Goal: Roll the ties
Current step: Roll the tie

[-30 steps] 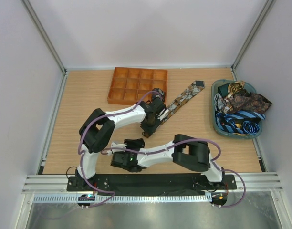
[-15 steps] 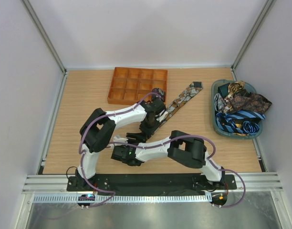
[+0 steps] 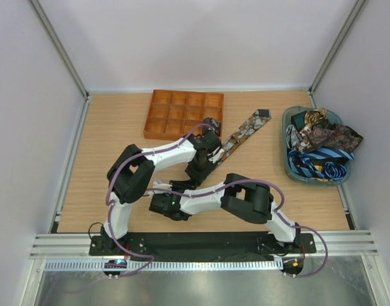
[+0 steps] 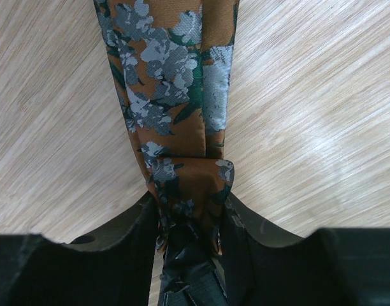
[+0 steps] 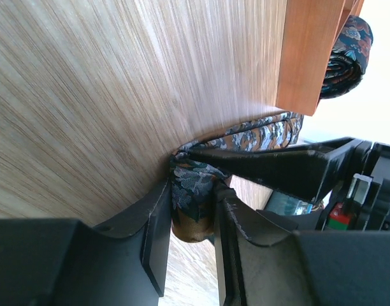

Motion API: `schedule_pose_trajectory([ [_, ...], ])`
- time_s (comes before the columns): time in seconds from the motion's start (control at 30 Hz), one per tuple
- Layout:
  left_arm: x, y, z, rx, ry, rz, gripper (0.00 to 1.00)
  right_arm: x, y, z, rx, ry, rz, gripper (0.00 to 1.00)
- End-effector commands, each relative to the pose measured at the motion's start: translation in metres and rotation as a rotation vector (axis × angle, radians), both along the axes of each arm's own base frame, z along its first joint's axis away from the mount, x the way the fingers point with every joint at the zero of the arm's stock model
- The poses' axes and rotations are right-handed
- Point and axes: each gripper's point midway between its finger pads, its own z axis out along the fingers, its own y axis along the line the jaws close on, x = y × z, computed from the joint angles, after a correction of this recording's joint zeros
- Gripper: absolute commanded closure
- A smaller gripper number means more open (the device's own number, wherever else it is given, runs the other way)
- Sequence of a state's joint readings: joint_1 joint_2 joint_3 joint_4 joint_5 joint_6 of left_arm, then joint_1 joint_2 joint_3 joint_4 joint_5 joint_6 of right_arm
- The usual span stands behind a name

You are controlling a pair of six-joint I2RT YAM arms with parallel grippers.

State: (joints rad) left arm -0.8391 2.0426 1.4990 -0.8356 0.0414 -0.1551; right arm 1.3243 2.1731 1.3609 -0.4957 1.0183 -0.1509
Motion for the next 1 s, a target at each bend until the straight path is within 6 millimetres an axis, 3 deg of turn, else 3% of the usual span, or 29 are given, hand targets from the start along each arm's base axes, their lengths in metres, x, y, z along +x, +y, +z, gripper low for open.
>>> schedule_pose_trajectory([
  [0.0, 0.003, 0.005, 0.020, -0.014, -0.046, 0.019, 0.57, -0.012, 0.004, -0.009, 0.071, 0.114, 0.000, 0.71],
  [0.17, 0.028, -0.005, 0.062, -0.095, -0.199, 0.044, 0.52, -0.020, 0.007, -0.006, 0.086, 0.148, 0.017, 0.75],
  [0.27, 0.042, -0.009, 0.092, -0.143, -0.297, 0.064, 0.35, -0.023, 0.010, -0.004, 0.122, 0.174, 0.023, 0.76],
  [0.33, 0.052, -0.012, 0.117, -0.184, -0.371, 0.089, 0.16, -0.025, 0.013, 0.000, 0.159, 0.181, 0.027, 0.77],
  [0.4, 0.058, -0.008, 0.132, -0.207, -0.422, 0.121, 0.13, -0.028, 0.015, 0.000, 0.195, 0.202, 0.033, 0.77],
  [0.43, 0.062, -0.004, 0.147, -0.230, -0.464, 0.148, 0.04, -0.030, 0.017, 0.002, 0.209, 0.211, 0.039, 0.77],
  [0.57, 0.076, 0.016, 0.186, -0.357, -0.595, 0.286, 0.00, -0.034, 0.024, 0.015, 0.335, 0.272, 0.052, 0.80],
  [0.6, 0.073, 0.025, 0.177, -0.351, -0.590, 0.303, 0.00, -0.036, 0.022, 0.014, 0.345, 0.289, 0.053, 0.80],
  [0.63, 0.074, 0.031, 0.198, -0.415, -0.640, 0.345, 0.00, -0.034, 0.022, 0.017, 0.369, 0.299, 0.050, 0.80],
  [0.8, 0.073, 0.076, 0.213, -0.475, -0.732, 0.505, 0.00, -0.039, 0.023, 0.028, 0.507, 0.399, 0.085, 0.80],
  [0.83, 0.069, 0.084, 0.203, -0.463, -0.726, 0.522, 0.00, -0.038, 0.022, 0.029, 0.530, 0.418, 0.085, 0.80],
  [0.87, 0.067, 0.091, 0.216, -0.499, -0.760, 0.570, 0.00, -0.033, 0.018, 0.028, 0.562, 0.432, 0.068, 0.80],
  [0.97, 0.060, 0.111, 0.211, -0.505, -0.792, 0.644, 0.00, -0.035, 0.020, 0.031, 0.660, 0.521, 0.083, 0.81],
])
